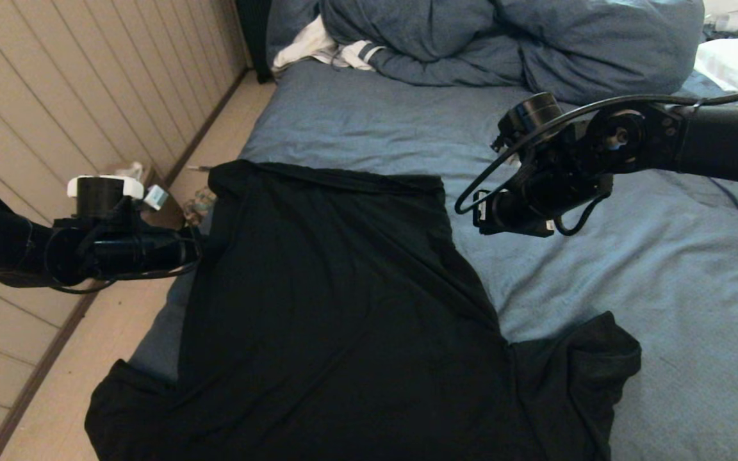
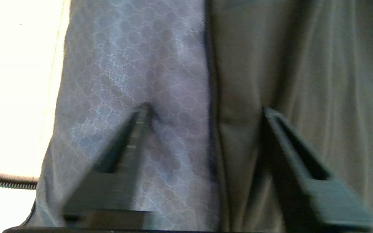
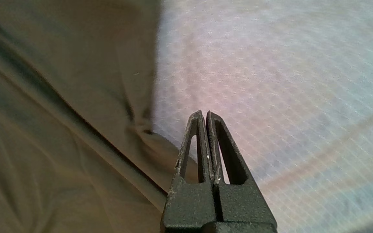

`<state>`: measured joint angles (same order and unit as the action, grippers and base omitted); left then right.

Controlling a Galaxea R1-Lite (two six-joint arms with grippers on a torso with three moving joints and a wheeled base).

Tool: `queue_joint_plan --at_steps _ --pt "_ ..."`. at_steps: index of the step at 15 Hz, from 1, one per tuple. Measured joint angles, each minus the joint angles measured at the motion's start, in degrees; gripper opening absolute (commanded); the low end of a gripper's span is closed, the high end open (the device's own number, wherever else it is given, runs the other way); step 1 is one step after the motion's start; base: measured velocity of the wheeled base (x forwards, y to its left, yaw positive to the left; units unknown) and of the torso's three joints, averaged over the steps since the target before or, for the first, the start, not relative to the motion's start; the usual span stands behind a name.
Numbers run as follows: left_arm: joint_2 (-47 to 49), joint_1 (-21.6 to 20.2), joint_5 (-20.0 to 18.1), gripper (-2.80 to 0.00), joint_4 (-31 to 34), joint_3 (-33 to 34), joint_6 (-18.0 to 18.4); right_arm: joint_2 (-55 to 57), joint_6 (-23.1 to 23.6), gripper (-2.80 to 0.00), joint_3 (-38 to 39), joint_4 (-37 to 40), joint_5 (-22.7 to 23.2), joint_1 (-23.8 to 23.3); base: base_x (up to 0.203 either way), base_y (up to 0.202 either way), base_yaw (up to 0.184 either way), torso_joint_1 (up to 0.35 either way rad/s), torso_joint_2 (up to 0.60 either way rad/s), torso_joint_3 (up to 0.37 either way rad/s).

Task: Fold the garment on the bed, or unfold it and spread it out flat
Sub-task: Unford the black T-shirt

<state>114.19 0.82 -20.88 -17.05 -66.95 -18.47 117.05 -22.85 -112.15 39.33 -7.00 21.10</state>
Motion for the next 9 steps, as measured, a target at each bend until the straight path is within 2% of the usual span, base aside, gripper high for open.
queue_joint_plan --at_steps 8,9 --pt "0.59 0.96 -0.47 -2.8 -0.11 0.04 -0.37 2.99 2.75 -2.8 0.0 -2.93 0.04 2.24 0.0 0.0 0.0 0.0 0.0 0.0" --pt "0.63 0.98 -0.56 -2.8 -0.13 0.04 -0.38 2.95 2.79 0.0 0.0 -3.47 0.04 2.56 0.0 0.0 0.0 0.0 0.0 0.0"
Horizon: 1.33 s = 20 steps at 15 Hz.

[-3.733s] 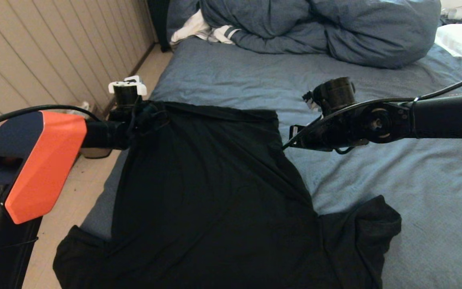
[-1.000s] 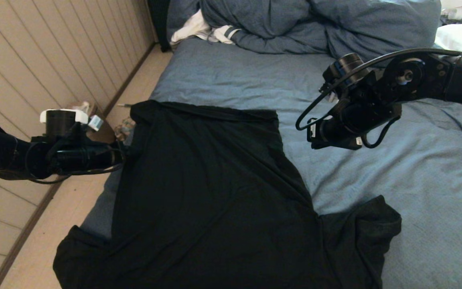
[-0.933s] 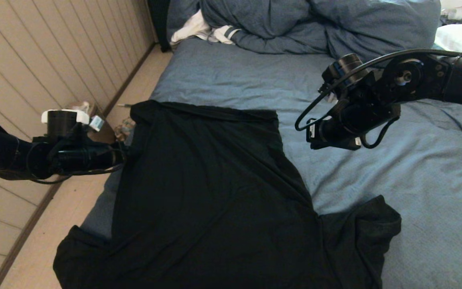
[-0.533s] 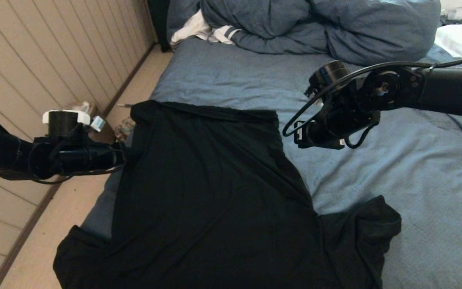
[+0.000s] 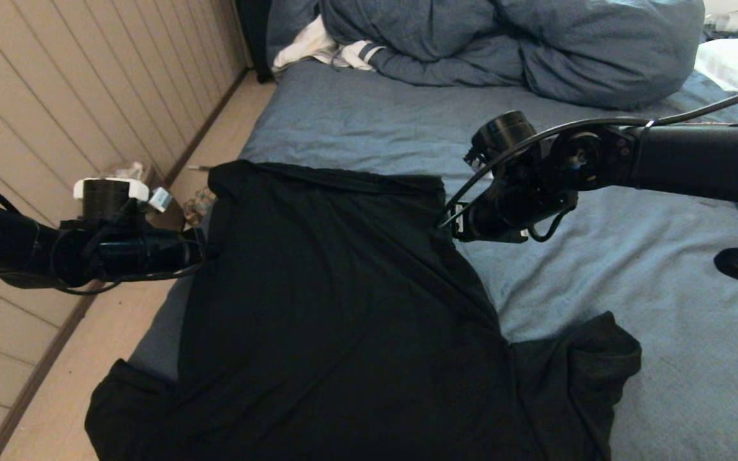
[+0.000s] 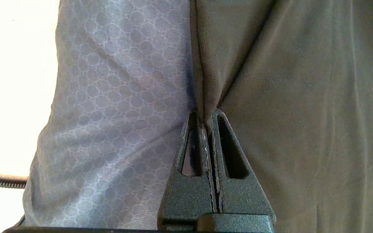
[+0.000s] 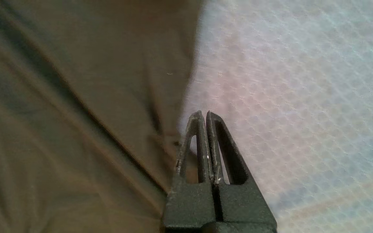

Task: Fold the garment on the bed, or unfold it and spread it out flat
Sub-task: Unford the black T-shirt

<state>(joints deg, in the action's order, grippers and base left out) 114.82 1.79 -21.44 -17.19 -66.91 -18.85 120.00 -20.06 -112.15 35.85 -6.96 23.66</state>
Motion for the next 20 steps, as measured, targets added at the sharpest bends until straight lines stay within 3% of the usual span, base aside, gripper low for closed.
queue_joint_plan --at_steps 9,10,20 --pt "0.06 0.05 0.0 -2.8 0.02 0.1 -0.04 1.1 0.01 0.0 1.33 -0.75 1.05 1.82 0.0 0.0 0.0 0.0 0.0 0.0" --pt "0.04 0.05 0.02 -2.8 0.02 0.13 -0.03 1.63 -0.08 -2.8 1.6 -0.75 1.27 2.16 0.0 0.0 0.0 0.0 0.0 0.0" --pt "-7.21 -0.01 0.2 -2.8 0.46 5.28 0.69 0.81 -0.58 -2.8 2.48 -0.88 1.38 1.05 0.0 0.0 0.0 0.0 0.0 0.0"
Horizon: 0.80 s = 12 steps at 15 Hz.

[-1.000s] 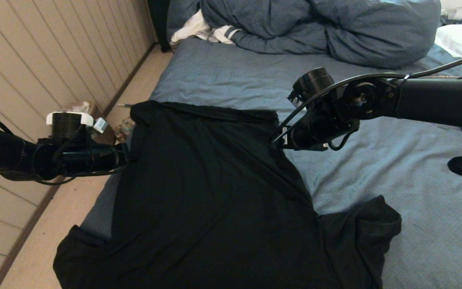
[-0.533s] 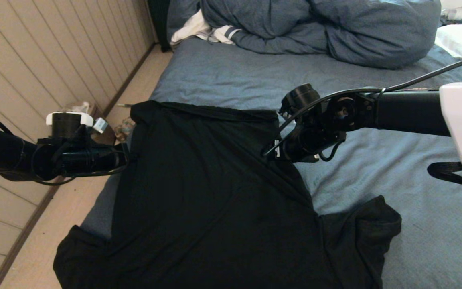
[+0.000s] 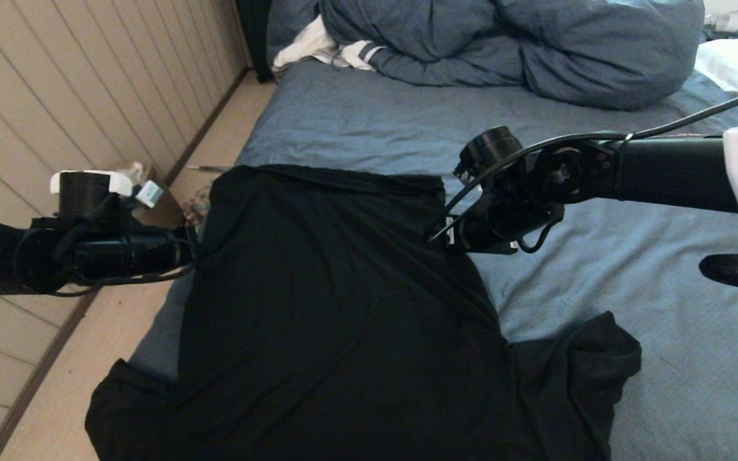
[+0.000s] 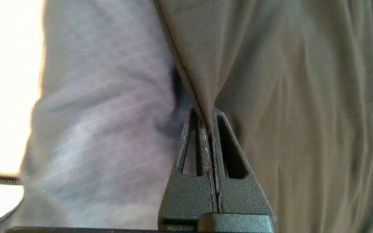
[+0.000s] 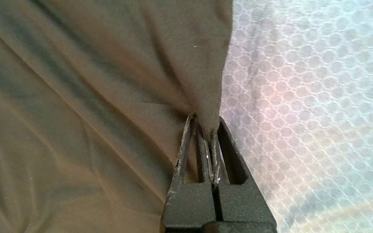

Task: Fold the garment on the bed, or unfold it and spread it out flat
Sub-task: Unford the black T-shirt

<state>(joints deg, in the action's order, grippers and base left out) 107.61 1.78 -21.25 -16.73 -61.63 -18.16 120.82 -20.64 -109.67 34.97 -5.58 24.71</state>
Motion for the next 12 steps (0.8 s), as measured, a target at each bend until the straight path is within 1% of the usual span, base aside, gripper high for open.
queue_joint_plan --at_steps 5,7,9,12 --pt "-1.53 -0.22 -0.08 -2.8 -0.02 0.64 2.01 -2.91 0.0 -2.8 2.78 -0.04 0.0 -1.68 0.0 0.0 0.0 0.0 0.0 0.0" --pt "-1.77 -0.41 -1.49 -2.8 0.05 0.84 2.37 -4.32 0.38 -2.8 4.68 -0.04 0.0 -2.84 0.0 0.0 0.0 0.0 0.0 0.0" --pt "-1.9 -1.06 -2.49 -2.8 0.24 1.16 4.33 -5.53 0.74 -2.8 7.17 -0.1 0.05 -4.28 0.0 0.0 0.0 0.0 0.0 0.0" --pt "-1.88 -1.38 -2.86 -2.8 0.27 1.47 4.93 -5.99 0.88 -2.8 9.14 -0.22 0.49 -5.64 0.0 0.0 0.0 0.0 0.0 0.0"
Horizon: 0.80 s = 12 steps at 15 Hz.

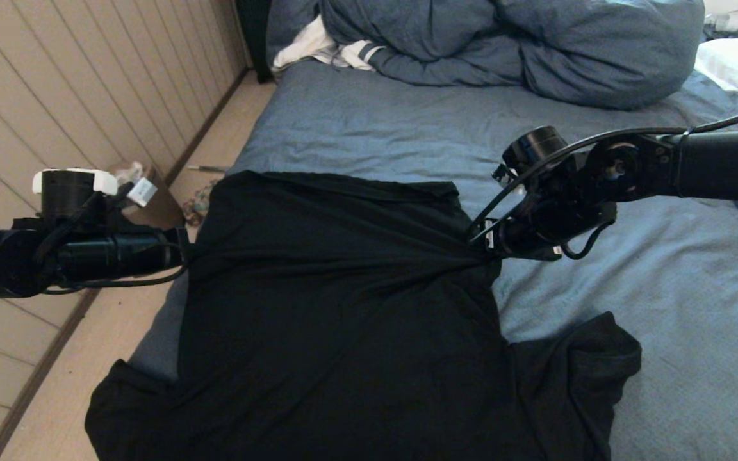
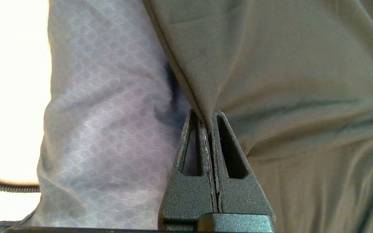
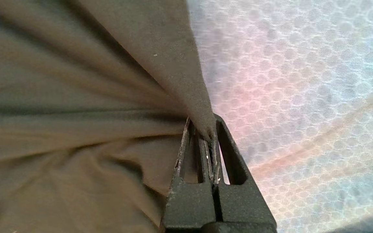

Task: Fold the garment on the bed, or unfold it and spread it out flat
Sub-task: Unford the black T-shirt

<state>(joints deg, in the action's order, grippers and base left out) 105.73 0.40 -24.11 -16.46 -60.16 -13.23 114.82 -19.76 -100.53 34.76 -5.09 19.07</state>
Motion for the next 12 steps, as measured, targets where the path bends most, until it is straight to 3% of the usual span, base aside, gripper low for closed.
queue_joint_plan --at_steps 4,5,6,12 --pt "0.88 -0.84 0.0 -2.8 -0.43 -0.37 1.27 1.17 0.01 -2.8 -1.18 -0.04 0.02 -0.16 0.0 0.0 0.0 0.0 0.0 0.0" --pt "1.19 -1.02 0.02 -2.8 -0.44 -0.69 1.22 1.55 0.02 0.0 -1.57 -0.06 -0.03 -0.16 0.0 0.0 0.0 0.0 0.0 0.0" --pt "1.56 -1.14 0.37 0.0 -0.5 -0.98 1.2 1.87 0.03 0.0 -1.88 -0.02 -0.01 -0.11 0.0 0.0 0.0 0.0 0.0 0.0" --pt "1.1 -3.42 -0.33 0.0 -1.17 -2.13 0.28 1.9 0.17 0.0 -3.28 -4.76 1.05 0.06 0.0 0.0 0.0 0.0 0.0 0.0"
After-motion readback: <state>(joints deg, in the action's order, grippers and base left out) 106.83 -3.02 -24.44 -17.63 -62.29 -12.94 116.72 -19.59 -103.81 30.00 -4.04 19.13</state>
